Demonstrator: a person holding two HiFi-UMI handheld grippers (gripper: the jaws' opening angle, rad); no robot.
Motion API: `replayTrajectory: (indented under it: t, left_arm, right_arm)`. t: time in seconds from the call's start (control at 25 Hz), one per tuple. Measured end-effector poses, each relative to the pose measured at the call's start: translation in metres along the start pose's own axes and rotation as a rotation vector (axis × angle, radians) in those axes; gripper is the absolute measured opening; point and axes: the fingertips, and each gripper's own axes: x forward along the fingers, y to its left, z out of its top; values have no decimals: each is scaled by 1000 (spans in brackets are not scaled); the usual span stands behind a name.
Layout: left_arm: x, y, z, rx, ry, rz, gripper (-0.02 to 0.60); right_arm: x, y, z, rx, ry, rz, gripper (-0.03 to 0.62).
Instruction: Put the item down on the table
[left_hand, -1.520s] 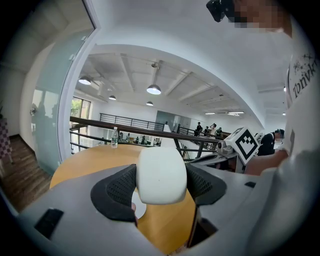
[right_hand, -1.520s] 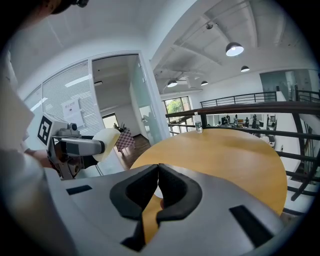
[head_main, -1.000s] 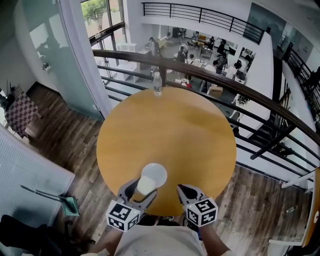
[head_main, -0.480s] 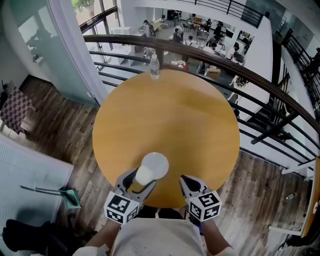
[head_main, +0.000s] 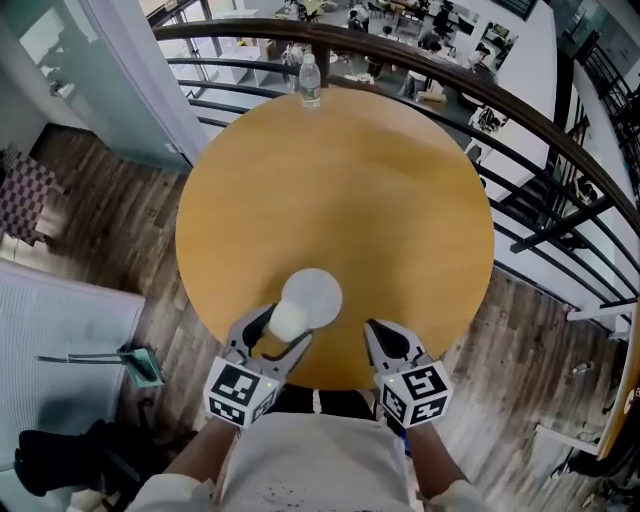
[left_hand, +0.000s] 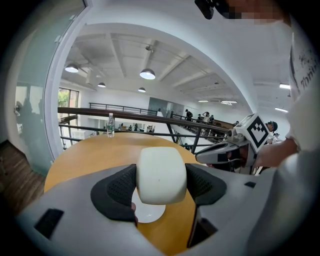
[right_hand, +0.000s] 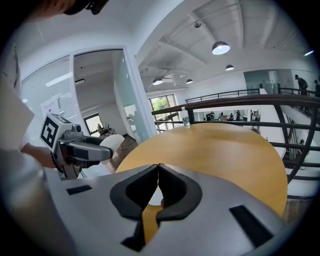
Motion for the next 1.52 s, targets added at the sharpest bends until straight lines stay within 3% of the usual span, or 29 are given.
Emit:
replayTrajectory:
  t: [0.36, 1.52]
  left_arm:
    - [32, 13, -20, -26, 74, 23, 321]
    - [131, 35, -99, -1, 262, 45, 321]
  right_arm:
    - [7, -10, -13, 39, 44, 14, 25]
    - [22, -43, -60, 169, 128, -3, 25]
